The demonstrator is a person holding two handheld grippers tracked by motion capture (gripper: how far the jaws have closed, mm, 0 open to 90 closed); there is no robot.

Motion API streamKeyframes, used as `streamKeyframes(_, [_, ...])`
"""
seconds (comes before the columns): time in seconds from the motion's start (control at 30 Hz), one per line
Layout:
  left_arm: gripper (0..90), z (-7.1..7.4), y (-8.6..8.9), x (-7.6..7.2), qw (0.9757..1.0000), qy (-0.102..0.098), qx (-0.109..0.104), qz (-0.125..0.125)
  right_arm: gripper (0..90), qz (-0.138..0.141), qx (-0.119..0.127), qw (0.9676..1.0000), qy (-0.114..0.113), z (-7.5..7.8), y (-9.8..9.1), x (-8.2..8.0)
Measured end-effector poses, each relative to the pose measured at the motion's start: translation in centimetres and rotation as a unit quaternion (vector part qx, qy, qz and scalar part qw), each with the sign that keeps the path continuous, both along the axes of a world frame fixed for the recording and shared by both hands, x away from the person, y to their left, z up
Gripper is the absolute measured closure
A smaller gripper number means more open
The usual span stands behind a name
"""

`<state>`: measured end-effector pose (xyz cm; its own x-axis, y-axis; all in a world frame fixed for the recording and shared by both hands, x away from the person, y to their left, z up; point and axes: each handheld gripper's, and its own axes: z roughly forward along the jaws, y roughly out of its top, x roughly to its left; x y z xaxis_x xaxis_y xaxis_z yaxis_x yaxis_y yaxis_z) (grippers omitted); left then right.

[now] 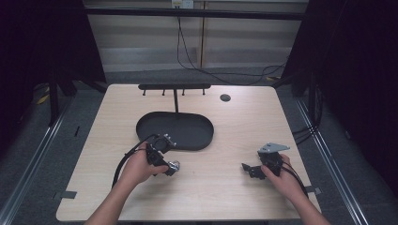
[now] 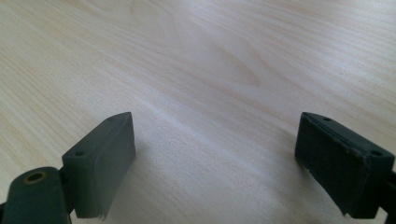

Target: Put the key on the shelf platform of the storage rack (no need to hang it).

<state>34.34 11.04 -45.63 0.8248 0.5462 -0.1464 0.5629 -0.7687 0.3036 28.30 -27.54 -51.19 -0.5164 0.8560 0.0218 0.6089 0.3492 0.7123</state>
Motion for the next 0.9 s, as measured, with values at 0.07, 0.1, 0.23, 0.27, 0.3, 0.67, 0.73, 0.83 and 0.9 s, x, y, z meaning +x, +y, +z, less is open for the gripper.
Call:
streamKeyframes(0.07, [25.1,-0.1,-0.4,0.2,0.9999,-0.001,0.012,-0.006,11.9,0.001,0.000,1.0000,-0.001,0.0,0.0,0.0])
streamKeyframes(0.1, [25.5,-0.2,-0.5,0.4,0.9999,0.005,0.014,-0.008,11.9,0.001,-0.001,1.0000,-0.001,0.0,0.0,0.0])
streamKeyframes(0.23, [27.3,-0.3,-1.1,0.8,0.9999,0.007,0.010,-0.011,11.9,0.000,0.000,1.0000,0.000,0.0,0.0,0.0])
streamKeyframes(0.27, [27.9,-0.3,-1.2,0.8,0.9999,0.008,0.008,-0.009,11.9,0.000,0.000,1.0000,0.000,0.0,0.0,0.0])
streamKeyframes(0.3, [29.1,-0.3,-1.2,0.8,0.9999,0.008,0.008,-0.009,11.8,0.000,0.000,1.0000,0.000,0.0,0.0,0.0])
streamKeyframes(0.67, [37.4,-0.8,-2.0,1.1,0.9995,0.004,0.024,-0.022,11.9,0.002,-0.001,1.0000,-0.002,0.0,0.0,0.0])
streamKeyframes(0.73, [40.1,-0.9,-2.1,1.2,0.9994,0.007,0.025,-0.023,11.8,0.004,0.000,1.0000,-0.003,0.0,0.0,0.1])
streamKeyframes(0.83, [42.0,-0.8,-2.1,1.2,0.9996,0.009,0.020,-0.020,11.8,0.003,-0.001,1.0000,-0.003,0.0,0.0,0.1])
streamKeyframes(0.9, [46.7,-0.9,-2.3,1.2,0.9992,0.011,0.024,-0.028,11.9,0.004,-0.002,1.0000,-0.003,0.0,0.0,0.1])
